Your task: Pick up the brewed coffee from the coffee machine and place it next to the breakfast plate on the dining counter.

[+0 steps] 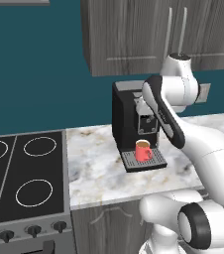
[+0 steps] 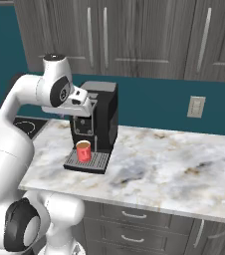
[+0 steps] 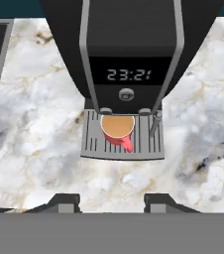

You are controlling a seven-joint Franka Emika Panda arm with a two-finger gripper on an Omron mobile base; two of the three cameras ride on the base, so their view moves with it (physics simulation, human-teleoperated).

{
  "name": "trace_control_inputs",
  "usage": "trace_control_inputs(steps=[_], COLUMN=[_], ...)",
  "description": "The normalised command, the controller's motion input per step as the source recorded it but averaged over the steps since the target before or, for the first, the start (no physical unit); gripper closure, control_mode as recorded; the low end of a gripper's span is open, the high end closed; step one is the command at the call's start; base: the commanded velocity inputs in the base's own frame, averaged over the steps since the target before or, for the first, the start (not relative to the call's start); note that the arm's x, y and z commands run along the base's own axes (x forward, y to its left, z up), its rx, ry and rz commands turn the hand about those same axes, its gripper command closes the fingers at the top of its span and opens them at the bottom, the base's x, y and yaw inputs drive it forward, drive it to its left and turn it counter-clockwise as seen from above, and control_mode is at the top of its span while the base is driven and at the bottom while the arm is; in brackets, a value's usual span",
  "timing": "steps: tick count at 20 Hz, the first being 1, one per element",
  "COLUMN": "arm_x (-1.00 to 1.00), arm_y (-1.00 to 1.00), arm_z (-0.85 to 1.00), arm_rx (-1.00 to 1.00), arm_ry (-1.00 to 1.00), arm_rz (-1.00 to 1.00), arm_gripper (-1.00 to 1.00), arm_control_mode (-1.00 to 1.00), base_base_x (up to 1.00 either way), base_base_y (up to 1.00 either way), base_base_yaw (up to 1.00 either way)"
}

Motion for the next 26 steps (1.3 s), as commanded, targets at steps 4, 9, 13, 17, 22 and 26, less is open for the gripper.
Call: trace_control_inputs(steps=[4,9,13,17,22,26], arm_x=[-0.08,-0.19,-0.05,-0.07,0.0,0.01], arm_y=[0.0,-0.21,-0.13,-0.13,0.0,0.0], arm_z=[-0.41,-0.43,-0.48,-0.46,-0.37,-0.43], arm_rx=[0.0,0.0,0.0,0.0,0.0,0.0], arm_ry=[-0.05,-0.33,-0.25,-0.27,-0.06,0.0], arm_rz=[0.06,0.15,0.16,0.2,0.16,0.07], arm_gripper=[-1.0,-1.0,-1.0,-1.0,-1.0,-1.0], arm_control_mode=[-1.0,-1.0,-1.0,-1.0,-1.0,-1.0], base_base_x=[0.0,0.0,0.0,0.0,0.0,0.0], base_base_y=[0.0,0.0,0.0,0.0,0.0,0.0], base_base_yaw=[0.0,0.0,0.0,0.0,0.0,0.0])
